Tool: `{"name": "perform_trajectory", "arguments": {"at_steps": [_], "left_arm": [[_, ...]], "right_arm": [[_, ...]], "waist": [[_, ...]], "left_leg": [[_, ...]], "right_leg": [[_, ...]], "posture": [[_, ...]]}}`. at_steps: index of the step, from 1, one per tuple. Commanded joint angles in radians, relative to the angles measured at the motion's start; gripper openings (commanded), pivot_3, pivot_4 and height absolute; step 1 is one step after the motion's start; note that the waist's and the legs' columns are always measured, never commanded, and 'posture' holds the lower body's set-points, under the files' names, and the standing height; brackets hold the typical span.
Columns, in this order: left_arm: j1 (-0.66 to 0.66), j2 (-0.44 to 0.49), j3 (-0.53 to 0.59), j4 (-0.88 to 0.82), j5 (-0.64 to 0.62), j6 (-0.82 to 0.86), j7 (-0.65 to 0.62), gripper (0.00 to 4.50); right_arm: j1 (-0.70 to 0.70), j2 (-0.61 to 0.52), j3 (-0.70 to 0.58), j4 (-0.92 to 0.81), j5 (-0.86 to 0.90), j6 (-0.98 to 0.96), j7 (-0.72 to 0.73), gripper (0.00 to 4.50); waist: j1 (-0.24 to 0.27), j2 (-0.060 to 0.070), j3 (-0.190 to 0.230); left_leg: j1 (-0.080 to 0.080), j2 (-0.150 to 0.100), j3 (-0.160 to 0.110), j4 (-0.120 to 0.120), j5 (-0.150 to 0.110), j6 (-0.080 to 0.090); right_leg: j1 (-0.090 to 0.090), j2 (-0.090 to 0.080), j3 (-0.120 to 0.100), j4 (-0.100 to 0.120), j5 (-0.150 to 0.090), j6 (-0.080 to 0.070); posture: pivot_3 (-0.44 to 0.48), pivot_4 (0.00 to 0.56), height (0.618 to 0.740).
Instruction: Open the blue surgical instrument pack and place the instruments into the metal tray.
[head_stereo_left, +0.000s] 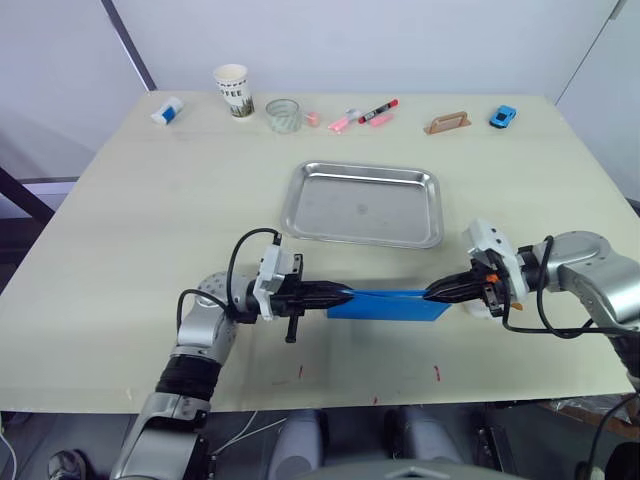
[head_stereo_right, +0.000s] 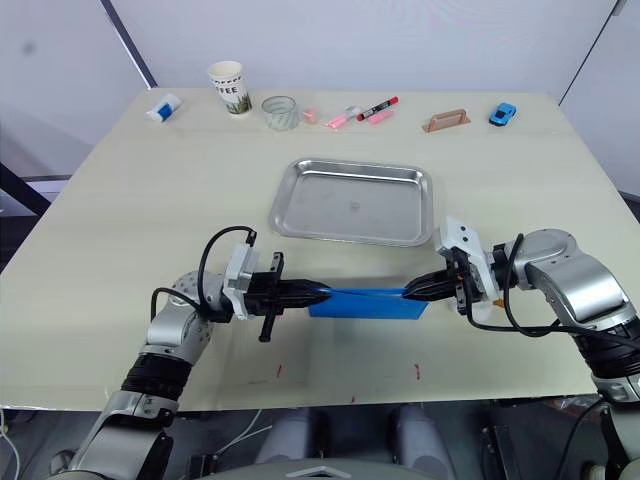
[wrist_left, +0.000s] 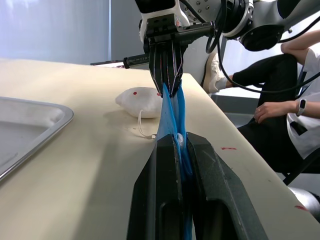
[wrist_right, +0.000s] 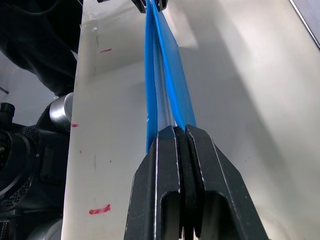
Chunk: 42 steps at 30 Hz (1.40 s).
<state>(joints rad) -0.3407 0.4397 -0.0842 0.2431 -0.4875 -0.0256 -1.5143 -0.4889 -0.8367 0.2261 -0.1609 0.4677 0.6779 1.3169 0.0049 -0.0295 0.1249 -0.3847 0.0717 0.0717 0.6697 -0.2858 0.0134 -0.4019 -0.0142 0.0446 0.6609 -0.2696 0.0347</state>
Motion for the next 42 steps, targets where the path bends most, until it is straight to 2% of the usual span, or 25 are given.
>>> {"name": "perform_trajectory", "arguments": {"at_steps": [1, 6, 9, 15, 17, 26, 32, 37, 42], "left_arm": [[-0.009, -0.003, 0.002, 0.005, 0.015, -0.041, -0.012, 0.1], [-0.002, 0.008, 0.009, 0.004, 0.018, -0.065, -0.01, 0.1], [-0.003, 0.014, 0.011, 0.005, 0.02, -0.069, -0.007, 0.0], [-0.013, 0.033, 0.019, -0.005, 0.013, -0.061, -0.007, 0.0], [-0.012, 0.04, 0.023, -0.004, 0.011, -0.061, -0.007, 0.0], [0.002, 0.067, 0.045, -0.016, 0.001, -0.05, 0.003, 0.0], [-0.003, 0.07, 0.055, 0.002, 0.005, -0.058, -0.003, 0.0], [-0.014, 0.066, 0.055, 0.019, 0.009, -0.067, -0.006, 0.0], [-0.023, 0.058, 0.048, 0.016, 0.012, -0.063, -0.001, 0.0]], "right_arm": [[0.015, 0.017, 0.011, -0.011, -0.018, -0.009, -0.02, 0.0], [0.051, 0.032, -0.034, -0.003, 0.007, -0.016, -0.029, 0.0], [0.082, 0.032, -0.08, -0.033, 0.053, 0.002, -0.028, 0.94], [0.19, -0.022, -0.253, -0.117, 0.15, 0.045, -0.069, 4.01], [0.231, -0.035, -0.315, -0.139, 0.182, 0.056, -0.084, 4.42], [0.467, -0.144, -0.588, -0.239, 0.215, 0.057, -0.112, 4.42], [0.603, -0.163, -0.746, -0.28, 0.219, 0.073, -0.148, 4.42], [0.606, -0.163, -0.738, -0.292, 0.211, 0.09, -0.206, 4.42], [0.525, -0.147, -0.589, -0.268, 0.148, 0.073, -0.293, 4.42]], "waist": [[0.0, 0.0, 0.0], [-0.002, 0.0, 0.0], [-0.001, 0.0, 0.0], [0.006, 0.001, 0.0], [0.008, 0.001, 0.001], [0.006, 0.001, 0.001], [0.009, 0.001, 0.001], [0.008, 0.001, 0.001], [0.007, 0.001, 0.001]], "left_leg": [[0.0, 0.0, 0.0, 0.0, 0.0, 0.0], [0.0, 0.0, 0.0, 0.0, 0.0, 0.0], [0.0, 0.0, 0.0, 0.0, 0.0, 0.0], [-0.001, 0.0, 0.0, 0.0, 0.0, 0.0], [-0.001, 0.0, 0.0, 0.0, 0.0, 0.0], [-0.001, 0.0, 0.0, 0.0, 0.0, 0.0], [-0.001, 0.0, 0.0, 0.0, 0.0, 0.0], [-0.001, 0.0, 0.0, 0.0, 0.0, 0.0], [-0.001, 0.0, 0.0, 0.0, 0.0, 0.0]], "right_leg": [[0.0, 0.0, 0.0, 0.0, 0.0, 0.0], [0.0, 0.0, 0.0, 0.0, 0.0, 0.0], [0.0, 0.0, 0.0, 0.0, 0.0, 0.0], [0.0, 0.0, 0.0, 0.0, 0.0, 0.0], [0.0, -0.001, 0.0, -0.001, 0.0, 0.0], [0.0, 0.0, 0.0, -0.001, 0.0, 0.0], [0.0, 0.0, 0.0, -0.001, 0.0, 0.001], [0.0, 0.0, 0.0, -0.001, 0.0, 0.001], [0.0, 0.0, 0.0, -0.001, 0.0, 0.0]], "posture": [[0.0, 0.15, 0.74], [0.0, 0.15, 0.74], [0.0, 0.15, 0.74], [0.0, 0.15, 0.74], [0.0, 0.15, 0.74], [0.0, 0.15, 0.74], [0.0, 0.15, 0.74], [0.0, 0.15, 0.74], [0.0, 0.15, 0.74]]}}
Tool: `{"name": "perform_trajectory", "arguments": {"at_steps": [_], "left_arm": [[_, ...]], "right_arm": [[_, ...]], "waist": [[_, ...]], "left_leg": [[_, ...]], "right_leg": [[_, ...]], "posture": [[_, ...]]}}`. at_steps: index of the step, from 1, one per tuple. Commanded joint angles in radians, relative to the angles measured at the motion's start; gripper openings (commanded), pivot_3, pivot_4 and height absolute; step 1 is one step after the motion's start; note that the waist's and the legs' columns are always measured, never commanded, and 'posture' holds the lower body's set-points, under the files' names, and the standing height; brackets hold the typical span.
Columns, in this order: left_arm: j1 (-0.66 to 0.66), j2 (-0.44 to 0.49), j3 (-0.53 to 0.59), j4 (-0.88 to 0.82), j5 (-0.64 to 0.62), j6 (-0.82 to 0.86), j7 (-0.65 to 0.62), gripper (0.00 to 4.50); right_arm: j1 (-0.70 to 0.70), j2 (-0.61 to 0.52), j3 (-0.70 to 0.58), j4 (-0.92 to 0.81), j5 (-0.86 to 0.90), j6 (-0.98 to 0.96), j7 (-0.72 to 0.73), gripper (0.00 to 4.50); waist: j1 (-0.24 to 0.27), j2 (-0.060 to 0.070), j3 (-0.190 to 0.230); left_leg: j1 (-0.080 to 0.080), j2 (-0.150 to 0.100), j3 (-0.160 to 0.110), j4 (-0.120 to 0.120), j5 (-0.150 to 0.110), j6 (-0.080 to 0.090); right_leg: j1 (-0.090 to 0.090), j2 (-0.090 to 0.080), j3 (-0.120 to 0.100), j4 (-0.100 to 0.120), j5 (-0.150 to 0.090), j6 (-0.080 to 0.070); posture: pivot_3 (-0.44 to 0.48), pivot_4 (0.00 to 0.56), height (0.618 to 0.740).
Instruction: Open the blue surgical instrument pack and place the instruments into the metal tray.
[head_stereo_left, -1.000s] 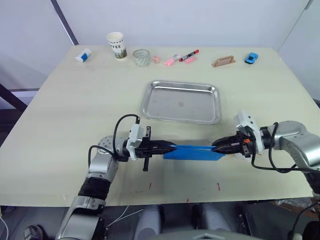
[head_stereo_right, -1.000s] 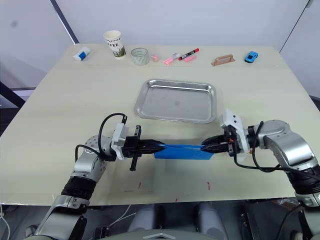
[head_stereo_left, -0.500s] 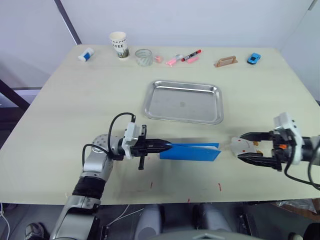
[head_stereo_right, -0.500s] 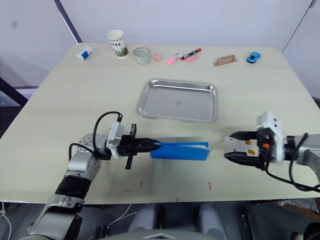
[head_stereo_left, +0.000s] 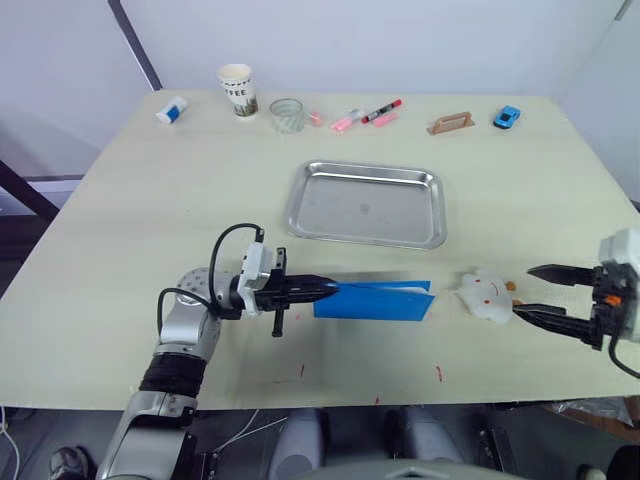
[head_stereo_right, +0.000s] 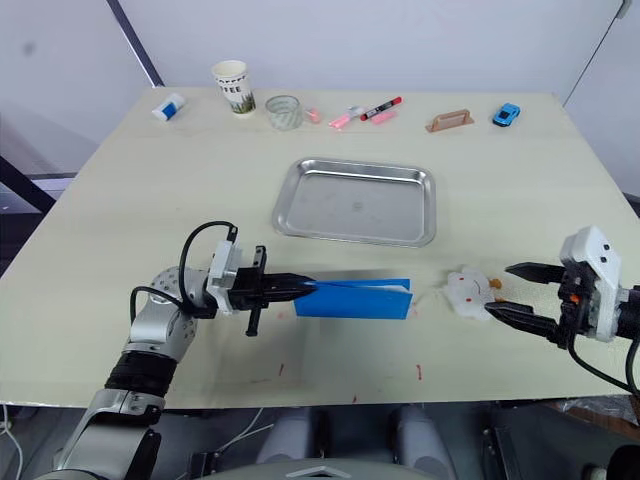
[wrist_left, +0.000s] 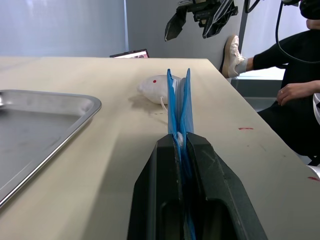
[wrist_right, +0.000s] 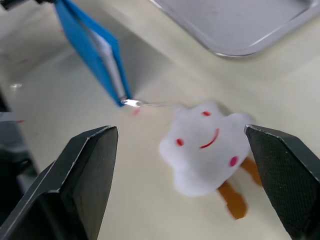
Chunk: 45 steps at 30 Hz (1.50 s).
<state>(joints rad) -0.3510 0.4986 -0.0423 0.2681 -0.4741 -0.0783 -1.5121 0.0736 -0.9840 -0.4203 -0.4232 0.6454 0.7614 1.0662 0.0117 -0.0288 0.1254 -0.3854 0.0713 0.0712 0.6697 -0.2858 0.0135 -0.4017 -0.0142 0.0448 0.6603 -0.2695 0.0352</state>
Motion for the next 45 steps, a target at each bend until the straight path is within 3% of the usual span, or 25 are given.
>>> {"name": "perform_trajectory", "arguments": {"at_steps": [1, 10, 12, 14, 18, 20, 22, 30, 45], "left_arm": [[-0.014, -0.001, 0.006, -0.011, -0.001, -0.01, -0.003, 0.0], [-0.011, -0.013, -0.008, -0.04, 0.004, 0.0, 0.016, 0.0], [-0.007, -0.013, -0.01, -0.041, 0.007, -0.003, 0.015, 0.0], [-0.005, -0.013, -0.011, -0.042, 0.01, -0.006, 0.015, 0.0], [0.001, -0.016, -0.016, -0.061, 0.014, 0.001, 0.026, 0.0], [0.001, -0.015, -0.018, -0.074, 0.015, 0.009, 0.032, 0.0], [0.0, -0.014, -0.019, -0.084, 0.015, 0.017, 0.036, 0.0], [-0.008, -0.009, -0.025, -0.091, 0.021, 0.033, 0.04, 0.0], [-0.019, -0.005, -0.033, -0.064, 0.031, 0.023, 0.031, 0.0]], "right_arm": [[-0.054, 0.002, 0.088, 0.003, -0.044, -0.01, -0.056, 4.42], [-0.194, 0.016, 0.345, 0.169, -0.223, -0.062, -0.118, 4.42], [-0.203, 0.007, 0.379, 0.202, -0.257, -0.083, -0.111, 3.47], [-0.205, 0.006, 0.398, 0.223, -0.277, -0.106, -0.1, 2.87], [-0.207, 0.016, 0.408, 0.241, -0.292, -0.136, -0.092, 1.17], [-0.208, 0.019, 0.38, 0.223, -0.269, -0.138, -0.08, 0.79], [-0.207, 0.021, 0.343, 0.199, -0.236, -0.133, -0.069, 0.04], [-0.204, -0.009, 0.214, 0.075, -0.09, -0.061, -0.02, 0.02], [-0.298, -0.03, 0.17, 0.034, 0.022, 0.02, -0.028, 0.02]], "waist": [[0.0, 0.0, 0.0], [0.003, 0.0, 0.0], [0.003, 0.0, 0.0], [0.002, 0.0, 0.0], [0.003, 0.0, 0.0], [0.003, 0.0, 0.0], [0.003, 0.0, 0.0], [0.003, 0.0, 0.0], [0.003, 0.001, 0.001]], "left_leg": [[0.0, 0.0, 0.0, 0.0, 0.0, 0.0], [-0.001, 0.0, 0.0, 0.0, 0.0, 0.0], [-0.001, 0.0, 0.0, 0.0, 0.0, 0.0], [-0.001, 0.0, 0.0, 0.0, 0.0, 0.0], [-0.001, 0.0, 0.0, 0.0, 0.0, 0.0], [-0.001, 0.0, 0.0, 0.0, 0.0, 0.0], [-0.001, 0.0, 0.0, 0.0, 0.0, 0.0], [-0.001, 0.0, 0.0, 0.0, 0.0, 0.0], [-0.001, 0.0, 0.0, 0.0, 0.0, 0.0]], "right_leg": [[0.0, 0.0, 0.0, 0.0, 0.0, 0.0], [0.0, -0.001, 0.0, 0.0, 0.0, 0.0], [0.0, -0.001, -0.001, -0.001, 0.0, 0.0], [0.0, -0.001, -0.001, -0.001, 0.0, 0.0], [0.0, -0.001, -0.001, 0.0, 0.0, 0.0], [0.0, -0.001, -0.001, 0.0, 0.0, 0.0], [0.0, -0.001, -0.001, 0.0, 0.0, 0.0], [0.0, -0.001, -0.001, 0.0, 0.0, 0.0], [0.0, -0.001, -0.001, 0.0, 0.0, 0.0]], "posture": [[0.0, 0.15, 0.74], [0.0, 0.15, 0.74], [0.0, 0.15, 0.74], [0.0, 0.15, 0.74], [0.0, 0.15, 0.74], [0.0, 0.15, 0.74], [0.0, 0.15, 0.74], [0.0, 0.15, 0.74], [0.0, 0.15, 0.74]]}}
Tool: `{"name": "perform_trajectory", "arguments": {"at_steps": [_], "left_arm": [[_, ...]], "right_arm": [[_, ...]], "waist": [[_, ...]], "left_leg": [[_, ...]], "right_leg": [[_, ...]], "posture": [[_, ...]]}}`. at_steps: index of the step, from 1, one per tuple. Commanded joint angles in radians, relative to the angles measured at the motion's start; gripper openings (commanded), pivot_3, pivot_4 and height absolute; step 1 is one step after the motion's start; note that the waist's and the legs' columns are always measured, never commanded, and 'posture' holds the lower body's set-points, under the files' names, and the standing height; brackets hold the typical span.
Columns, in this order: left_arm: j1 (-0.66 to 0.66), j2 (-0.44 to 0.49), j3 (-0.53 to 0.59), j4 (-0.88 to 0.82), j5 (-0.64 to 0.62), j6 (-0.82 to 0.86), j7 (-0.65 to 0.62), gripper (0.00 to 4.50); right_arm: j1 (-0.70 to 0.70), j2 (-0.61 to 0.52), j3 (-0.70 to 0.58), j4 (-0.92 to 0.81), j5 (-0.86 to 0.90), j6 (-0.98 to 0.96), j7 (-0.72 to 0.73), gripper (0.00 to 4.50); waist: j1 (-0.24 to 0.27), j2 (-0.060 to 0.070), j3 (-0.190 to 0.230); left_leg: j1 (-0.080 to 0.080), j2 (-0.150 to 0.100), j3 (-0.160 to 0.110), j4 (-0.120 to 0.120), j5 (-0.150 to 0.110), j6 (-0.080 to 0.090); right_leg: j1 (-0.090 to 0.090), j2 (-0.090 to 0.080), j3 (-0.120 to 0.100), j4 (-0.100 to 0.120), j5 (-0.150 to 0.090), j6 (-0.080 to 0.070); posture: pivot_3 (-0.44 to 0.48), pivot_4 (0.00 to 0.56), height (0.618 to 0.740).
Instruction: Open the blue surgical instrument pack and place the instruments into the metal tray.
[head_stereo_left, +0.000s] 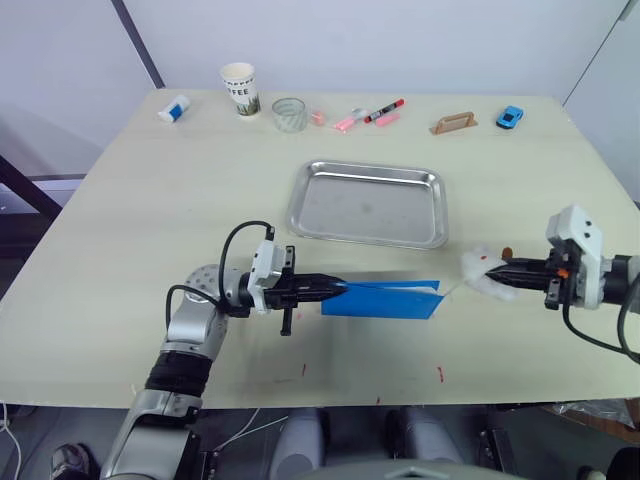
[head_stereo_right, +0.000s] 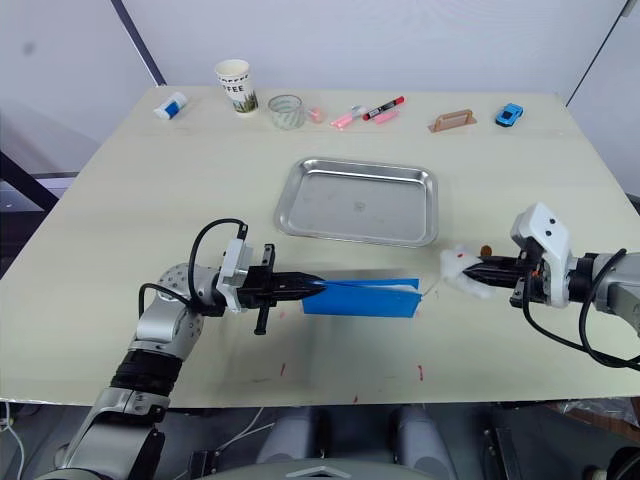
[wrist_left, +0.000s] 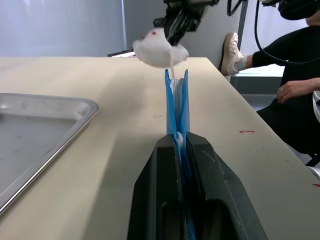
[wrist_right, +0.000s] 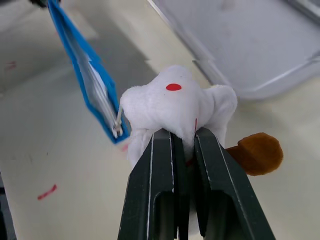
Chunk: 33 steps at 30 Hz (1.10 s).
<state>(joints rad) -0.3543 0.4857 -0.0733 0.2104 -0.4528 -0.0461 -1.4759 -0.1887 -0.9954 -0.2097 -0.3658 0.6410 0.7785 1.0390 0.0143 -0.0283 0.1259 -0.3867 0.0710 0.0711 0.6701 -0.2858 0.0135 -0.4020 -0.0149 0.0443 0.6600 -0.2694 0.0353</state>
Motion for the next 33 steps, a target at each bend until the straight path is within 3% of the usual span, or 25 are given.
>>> {"name": "perform_trajectory", "arguments": {"at_steps": [1, 8, 19, 29, 33], "left_arm": [[-0.017, 0.008, -0.003, -0.003, 0.011, -0.01, -0.006, 0.0], [-0.028, 0.012, -0.012, 0.014, 0.02, -0.017, -0.013, 0.0], [-0.042, 0.008, -0.023, 0.028, 0.034, -0.034, -0.019, 0.0], [-0.051, -0.001, -0.027, 0.015, 0.037, -0.028, -0.005, 0.0], [-0.049, -0.005, -0.028, 0.012, 0.04, -0.027, 0.002, 0.0]], "right_arm": [[-0.045, -0.019, -0.042, -0.023, 0.033, 0.008, 0.001, 0.02], [-0.155, -0.016, -0.05, -0.038, 0.141, 0.079, 0.0, 0.02], [-0.37, 0.081, 0.084, -0.058, 0.202, 0.138, -0.052, 0.02], [-0.44, 0.207, 0.266, -0.059, 0.105, 0.1, -0.087, 0.02], [-0.47, 0.31, 0.362, -0.032, 0.028, 0.065, -0.132, 0.02]], "waist": [[0.0, 0.0, 0.0], [0.0, 0.0, 0.0], [-0.001, 0.0, 0.0], [-0.001, 0.0, 0.0], [-0.002, 0.0, 0.0]], "left_leg": [[0.0, 0.0, 0.0, 0.0, 0.0, 0.0], [0.0, 0.0, 0.0, 0.0, 0.0, 0.0], [-0.001, 0.0, 0.0, 0.0, 0.0, 0.0], [-0.003, 0.0, -0.001, 0.0, 0.0, 0.0], [-0.003, 0.0, -0.001, 0.0, 0.0, 0.0]], "right_leg": [[0.0, 0.0, 0.0, 0.0, 0.0, 0.0], [0.0, 0.0, 0.0, 0.0, 0.0, 0.0], [-0.001, 0.0, 0.0, 0.0, 0.0, 0.0], [-0.002, 0.0, -0.001, 0.0, 0.0, 0.0], [-0.002, 0.0, -0.001, 0.0, 0.0, 0.0]], "posture": [[0.0, 0.15, 0.74], [0.0, 0.15, 0.74], [0.0, 0.15, 0.74], [0.0, 0.15, 0.74], [0.0, 0.15, 0.74]]}}
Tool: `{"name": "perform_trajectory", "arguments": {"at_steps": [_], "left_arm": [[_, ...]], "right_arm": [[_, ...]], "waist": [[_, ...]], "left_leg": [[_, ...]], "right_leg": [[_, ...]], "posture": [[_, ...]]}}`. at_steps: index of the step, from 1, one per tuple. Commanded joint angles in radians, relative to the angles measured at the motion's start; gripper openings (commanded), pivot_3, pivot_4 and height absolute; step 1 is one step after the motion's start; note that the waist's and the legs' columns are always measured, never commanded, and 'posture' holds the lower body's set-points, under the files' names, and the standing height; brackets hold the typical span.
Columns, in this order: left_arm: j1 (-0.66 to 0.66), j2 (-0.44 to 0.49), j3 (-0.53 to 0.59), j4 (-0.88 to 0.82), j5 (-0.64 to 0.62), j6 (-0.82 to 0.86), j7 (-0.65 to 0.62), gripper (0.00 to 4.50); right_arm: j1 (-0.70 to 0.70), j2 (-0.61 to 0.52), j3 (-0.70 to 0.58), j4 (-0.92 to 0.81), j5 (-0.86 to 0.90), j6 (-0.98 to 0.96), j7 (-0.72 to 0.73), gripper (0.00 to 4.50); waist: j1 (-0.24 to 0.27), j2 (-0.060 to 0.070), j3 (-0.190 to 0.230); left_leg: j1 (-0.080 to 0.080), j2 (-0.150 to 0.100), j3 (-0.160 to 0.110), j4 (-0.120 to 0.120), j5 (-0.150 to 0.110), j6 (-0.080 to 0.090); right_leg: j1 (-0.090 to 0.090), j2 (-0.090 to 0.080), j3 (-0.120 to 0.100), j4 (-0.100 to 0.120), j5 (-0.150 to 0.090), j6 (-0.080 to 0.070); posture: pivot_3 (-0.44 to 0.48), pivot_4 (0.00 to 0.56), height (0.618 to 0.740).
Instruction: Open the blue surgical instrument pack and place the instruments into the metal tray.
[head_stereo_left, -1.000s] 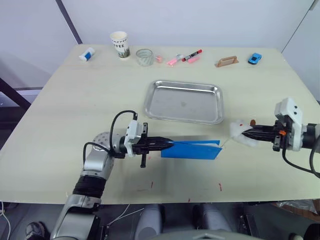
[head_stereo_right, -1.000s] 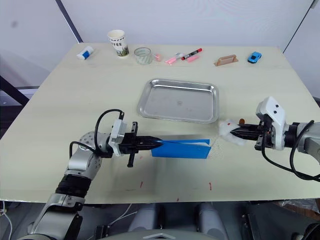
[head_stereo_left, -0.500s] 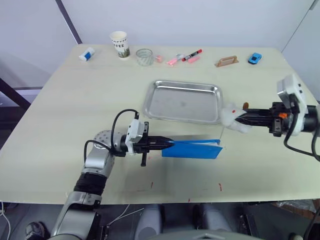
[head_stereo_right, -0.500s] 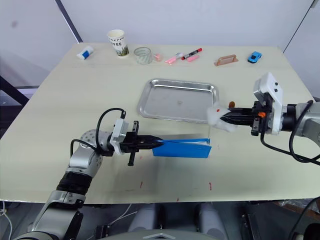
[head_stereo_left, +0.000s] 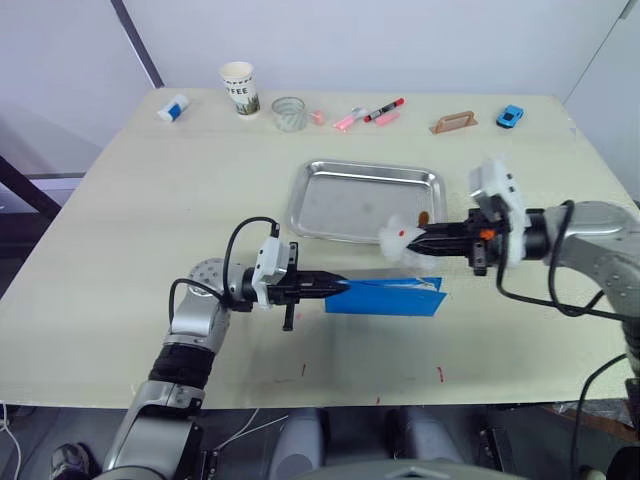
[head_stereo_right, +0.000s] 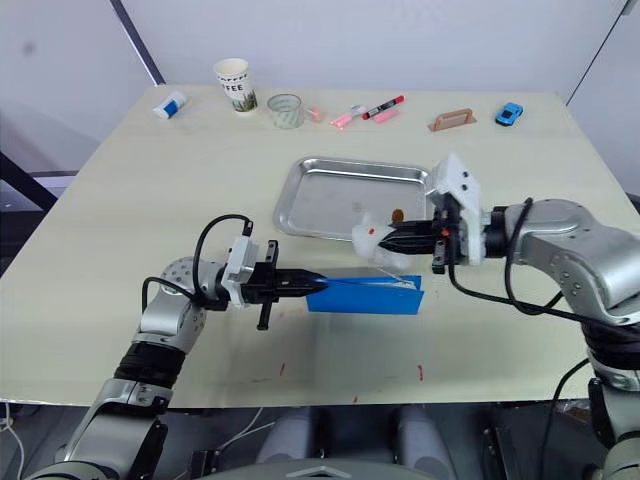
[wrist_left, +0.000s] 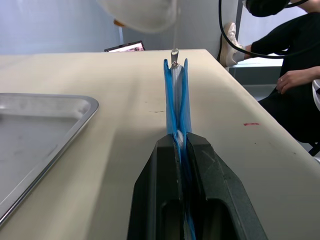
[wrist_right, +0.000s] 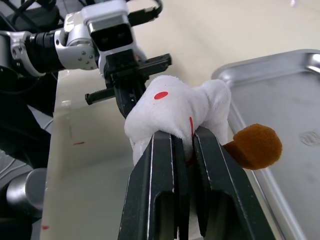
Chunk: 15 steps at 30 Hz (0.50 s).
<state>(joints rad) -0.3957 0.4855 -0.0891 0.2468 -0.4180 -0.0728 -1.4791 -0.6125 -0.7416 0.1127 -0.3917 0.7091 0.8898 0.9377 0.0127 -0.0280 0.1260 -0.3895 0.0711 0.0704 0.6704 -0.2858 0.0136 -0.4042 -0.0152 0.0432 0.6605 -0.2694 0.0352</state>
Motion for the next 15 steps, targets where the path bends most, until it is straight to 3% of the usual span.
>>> {"name": "perform_trajectory", "arguments": {"at_steps": [1, 6, 15], "left_arm": [[-0.006, -0.006, -0.013, -0.024, 0.007, -0.001, 0.006, 0.0], [-0.002, -0.01, -0.013, -0.02, 0.015, -0.007, 0.011, 0.0], [-0.009, -0.02, -0.005, 0.035, 0.042, -0.049, 0.043, 0.0]], "right_arm": [[-0.056, 0.081, 0.059, 0.005, -0.061, -0.056, -0.041, 0.02], [-0.089, 0.172, 0.113, 0.062, -0.133, -0.093, -0.066, 0.02], [-0.122, 0.227, 0.105, 0.113, -0.185, -0.114, -0.067, 0.02]], "waist": [[-0.001, 0.0, 0.0], [0.002, 0.0, 0.0], [0.001, 0.0, 0.0]], "left_leg": [[0.0, 0.0, 0.0, 0.0, 0.0, 0.0], [-0.006, 0.0, -0.001, 0.002, 0.0, 0.0], [-0.006, 0.0, -0.001, 0.002, 0.0, 0.0]], "right_leg": [[0.0, 0.0, 0.0, 0.0, 0.0, 0.0], [-0.005, 0.0, -0.001, 0.001, 0.0, 0.0], [-0.005, 0.0, -0.001, 0.001, 0.0, 0.0]], "posture": [[0.0, 0.15, 0.74], [0.0, 0.15, 0.74], [0.0, 0.15, 0.74]]}}
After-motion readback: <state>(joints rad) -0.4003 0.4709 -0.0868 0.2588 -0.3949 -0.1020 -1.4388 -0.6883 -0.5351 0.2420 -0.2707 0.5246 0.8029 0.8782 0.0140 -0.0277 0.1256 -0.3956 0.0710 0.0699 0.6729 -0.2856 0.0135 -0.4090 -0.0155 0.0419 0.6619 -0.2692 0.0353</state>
